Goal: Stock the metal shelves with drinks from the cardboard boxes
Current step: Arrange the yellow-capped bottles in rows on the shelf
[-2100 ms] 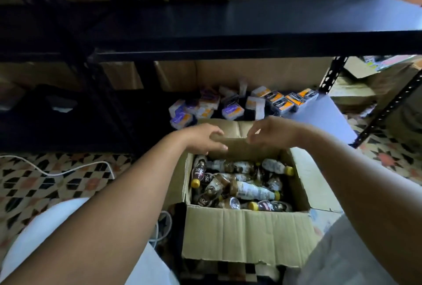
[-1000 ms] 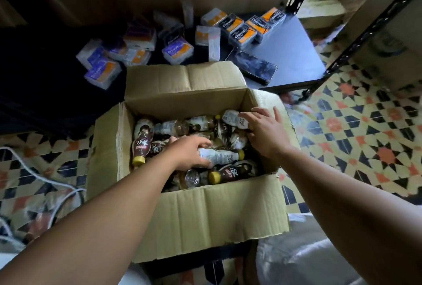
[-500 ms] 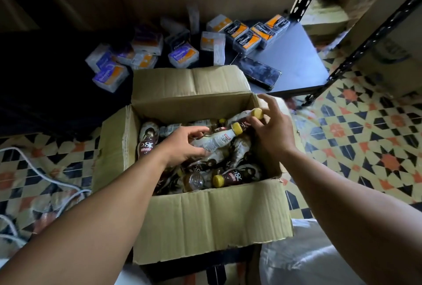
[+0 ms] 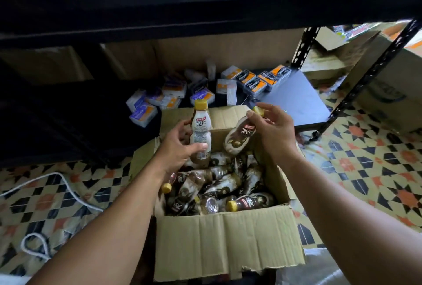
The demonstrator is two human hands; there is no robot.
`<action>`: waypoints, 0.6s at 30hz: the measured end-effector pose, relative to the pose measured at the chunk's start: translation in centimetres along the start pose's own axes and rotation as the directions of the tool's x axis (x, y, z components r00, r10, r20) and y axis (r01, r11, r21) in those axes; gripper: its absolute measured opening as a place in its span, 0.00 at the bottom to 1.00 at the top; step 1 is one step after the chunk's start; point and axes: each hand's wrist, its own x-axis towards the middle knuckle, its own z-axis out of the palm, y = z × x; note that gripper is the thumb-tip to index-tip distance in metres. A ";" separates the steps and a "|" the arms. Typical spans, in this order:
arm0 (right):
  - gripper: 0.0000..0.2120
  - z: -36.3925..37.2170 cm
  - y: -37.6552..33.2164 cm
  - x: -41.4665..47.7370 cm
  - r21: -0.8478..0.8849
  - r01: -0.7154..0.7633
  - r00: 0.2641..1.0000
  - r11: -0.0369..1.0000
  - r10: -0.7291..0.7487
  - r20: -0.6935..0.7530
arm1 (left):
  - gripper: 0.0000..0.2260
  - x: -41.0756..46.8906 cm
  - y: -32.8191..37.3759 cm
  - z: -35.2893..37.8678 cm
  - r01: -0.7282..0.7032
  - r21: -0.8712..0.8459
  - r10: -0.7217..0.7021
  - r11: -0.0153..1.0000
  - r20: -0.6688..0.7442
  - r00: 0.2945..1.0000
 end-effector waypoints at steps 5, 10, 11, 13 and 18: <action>0.11 1.3 -7.7 -0.1 0.080 0.198 0.978 0.977 -0.202 0.050 | 0.29 -1.2 6.5 -2.1 -0.185 0.004 0.184 0.983 -0.122 0.975; 0.08 2.1 -16.7 0.9 0.061 0.405 0.911 0.912 -0.408 0.055 | 0.29 -2.5 13.8 -4.3 -0.351 0.001 0.342 0.936 -0.233 0.910; 0.08 2.3 -18.3 1.2 0.053 0.427 0.901 0.903 -0.430 0.057 | 0.29 -2.7 15.2 -4.6 -0.371 -0.007 0.357 0.929 -0.253 0.899; 0.07 2.7 -22.1 2.1 0.038 0.488 0.870 0.872 -0.489 0.058 | 0.28 -3.0 18.5 -5.4 -0.423 -0.033 0.398 0.906 -0.280 0.874; 0.07 4.3 -30.1 4.9 -0.031 0.627 0.777 0.778 -0.623 0.090 | 0.27 -1.1 25.2 -7.5 -0.514 0.022 0.497 0.857 -0.293 0.817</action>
